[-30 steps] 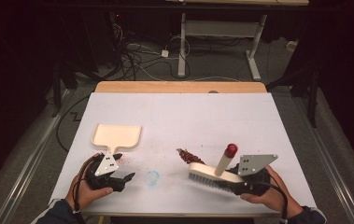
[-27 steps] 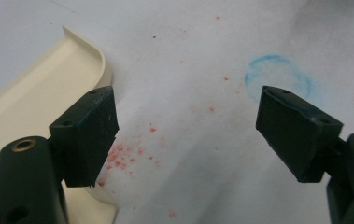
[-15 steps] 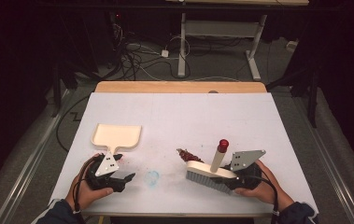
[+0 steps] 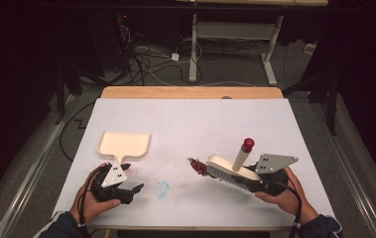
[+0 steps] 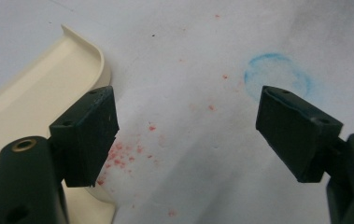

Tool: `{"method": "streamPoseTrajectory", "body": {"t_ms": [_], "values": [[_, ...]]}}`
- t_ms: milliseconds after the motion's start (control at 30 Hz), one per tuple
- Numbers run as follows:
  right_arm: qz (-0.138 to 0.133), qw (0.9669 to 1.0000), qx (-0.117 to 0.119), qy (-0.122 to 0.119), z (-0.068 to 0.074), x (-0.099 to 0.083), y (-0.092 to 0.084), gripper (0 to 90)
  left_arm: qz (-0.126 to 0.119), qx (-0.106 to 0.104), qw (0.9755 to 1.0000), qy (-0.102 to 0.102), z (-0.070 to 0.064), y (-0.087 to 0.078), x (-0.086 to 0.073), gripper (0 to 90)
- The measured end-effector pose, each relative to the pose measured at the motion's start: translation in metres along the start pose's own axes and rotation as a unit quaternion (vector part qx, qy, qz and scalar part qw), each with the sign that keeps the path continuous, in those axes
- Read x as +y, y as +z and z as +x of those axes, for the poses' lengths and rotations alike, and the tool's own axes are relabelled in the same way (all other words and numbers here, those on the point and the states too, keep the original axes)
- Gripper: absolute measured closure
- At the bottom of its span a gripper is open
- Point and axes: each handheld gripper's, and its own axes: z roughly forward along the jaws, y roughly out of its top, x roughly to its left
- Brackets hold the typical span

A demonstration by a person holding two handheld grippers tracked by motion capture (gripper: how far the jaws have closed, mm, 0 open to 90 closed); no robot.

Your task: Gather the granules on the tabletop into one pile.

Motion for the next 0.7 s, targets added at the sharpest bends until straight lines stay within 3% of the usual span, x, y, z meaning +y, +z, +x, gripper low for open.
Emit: {"method": "streamPoseTrajectory", "body": {"t_ms": [67,167,367,567,700], "values": [[0.002,1.0,-0.005,0.002,0.002,-0.003,-0.008,68.0,-0.001,0.0,1.0,-0.001,0.0,0.0,0.0,20.3],[0.011,0.9999,0.008,0.003,0.008,-0.009,-0.016,67.9,0.001,-0.001,1.0,0.0,0.001,0.0,0.0,20.3],[0.041,0.999,0.015,0.007,0.009,-0.025,-0.019,68.0,0.001,-0.003,1.0,0.002,-0.001,0.001,0.001,20.3],[0.046,0.9987,-0.004,0.02,-0.003,-0.03,-0.014,68.0,0.003,-0.004,1.0,0.002,0.0,0.002,0.001,20.4],[0.037,0.998,-0.025,0.044,-0.011,-0.029,-0.01,68.0,0.0,-0.005,1.0,0.0,0.0,0.002,0.001,20.4]]}}
